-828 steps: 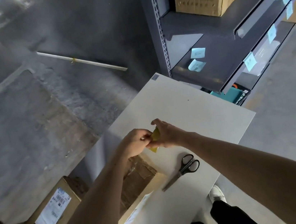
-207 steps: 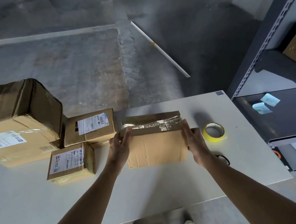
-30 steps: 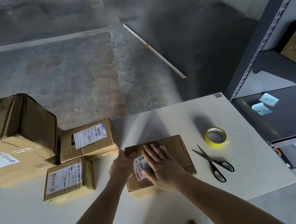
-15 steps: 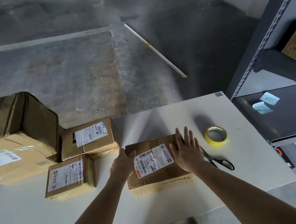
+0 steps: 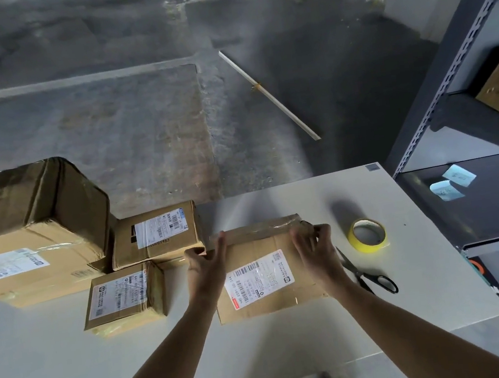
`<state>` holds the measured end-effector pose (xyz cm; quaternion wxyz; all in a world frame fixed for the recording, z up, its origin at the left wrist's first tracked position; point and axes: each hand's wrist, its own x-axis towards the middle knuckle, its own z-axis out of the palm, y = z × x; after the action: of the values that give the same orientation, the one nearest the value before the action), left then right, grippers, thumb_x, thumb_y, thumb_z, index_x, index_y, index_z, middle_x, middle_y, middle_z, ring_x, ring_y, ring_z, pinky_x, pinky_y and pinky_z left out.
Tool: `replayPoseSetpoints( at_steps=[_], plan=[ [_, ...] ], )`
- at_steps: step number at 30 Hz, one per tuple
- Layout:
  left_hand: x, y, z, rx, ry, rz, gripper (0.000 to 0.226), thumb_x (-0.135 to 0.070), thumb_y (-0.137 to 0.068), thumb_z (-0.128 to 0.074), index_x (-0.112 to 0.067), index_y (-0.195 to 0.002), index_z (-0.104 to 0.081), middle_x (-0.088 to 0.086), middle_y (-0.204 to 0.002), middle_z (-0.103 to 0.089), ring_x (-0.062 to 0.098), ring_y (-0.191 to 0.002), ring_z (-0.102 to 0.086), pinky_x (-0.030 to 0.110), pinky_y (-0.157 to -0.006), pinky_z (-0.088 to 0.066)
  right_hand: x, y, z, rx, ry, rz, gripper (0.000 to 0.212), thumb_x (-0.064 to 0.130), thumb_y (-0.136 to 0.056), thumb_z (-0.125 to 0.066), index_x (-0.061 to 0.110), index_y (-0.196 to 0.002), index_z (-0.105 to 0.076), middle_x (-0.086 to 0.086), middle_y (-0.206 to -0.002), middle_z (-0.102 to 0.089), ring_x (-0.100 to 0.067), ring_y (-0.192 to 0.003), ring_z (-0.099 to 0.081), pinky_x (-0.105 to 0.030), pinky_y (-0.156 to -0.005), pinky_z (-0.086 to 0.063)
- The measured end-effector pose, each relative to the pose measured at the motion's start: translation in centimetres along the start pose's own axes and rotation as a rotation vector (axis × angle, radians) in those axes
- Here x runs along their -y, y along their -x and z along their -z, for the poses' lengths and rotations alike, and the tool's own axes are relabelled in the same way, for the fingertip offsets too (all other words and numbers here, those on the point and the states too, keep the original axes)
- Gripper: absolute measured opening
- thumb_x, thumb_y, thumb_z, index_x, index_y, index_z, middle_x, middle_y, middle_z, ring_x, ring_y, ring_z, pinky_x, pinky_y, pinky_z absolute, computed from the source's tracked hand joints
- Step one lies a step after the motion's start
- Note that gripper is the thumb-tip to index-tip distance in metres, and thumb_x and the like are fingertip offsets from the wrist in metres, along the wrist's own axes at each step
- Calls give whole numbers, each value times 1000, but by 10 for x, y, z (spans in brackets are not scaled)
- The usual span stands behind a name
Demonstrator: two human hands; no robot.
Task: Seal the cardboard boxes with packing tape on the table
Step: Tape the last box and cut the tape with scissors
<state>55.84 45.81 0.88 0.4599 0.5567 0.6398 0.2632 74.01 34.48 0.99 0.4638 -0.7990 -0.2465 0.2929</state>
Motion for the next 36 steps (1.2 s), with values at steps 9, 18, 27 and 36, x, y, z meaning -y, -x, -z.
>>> replayPoseSetpoints(
  at_steps=[9,18,27,36],
  plan=[
    [7,17,0,71,-124,-50,50,-37,-86,-71,-10,-126,-58,10,-111,-56,19,-93,-57,27,-73,-54,-9,2,-2,-102,-43,32,41,28,-92,-67,14,-122,-44,-11,-123,-53,-19,-95,-57,-22,-77,-48],
    [3,18,-11,65,-279,12,100,-70,-62,-78,-11,-127,-30,9,-114,-54,29,-109,-58,43,-87,-57,8,1,-18,97,476,-113,97,84,-67,-60,18,-132,-31,-8,-126,-55,-33,-114,-59,-44,-93,-52],
    [1,16,-18,-6,-406,35,98,-73,-66,-72,-13,-129,-28,7,-115,-57,30,-108,-60,43,-88,-56,13,0,-25,1,586,-83,87,79,-73,-60,14,-123,-32,-8,-115,-61,-30,-106,-64,-40,-88,-52],
    [5,10,-14,-11,-418,6,53,-51,-97,-49,-8,-125,-37,14,-113,-64,33,-99,-65,41,-77,-56,10,-5,-21,-48,642,-63,44,54,-100,-42,13,-115,-38,-10,-112,-67,-31,-101,-66,-36,-75,-46]
  ],
)
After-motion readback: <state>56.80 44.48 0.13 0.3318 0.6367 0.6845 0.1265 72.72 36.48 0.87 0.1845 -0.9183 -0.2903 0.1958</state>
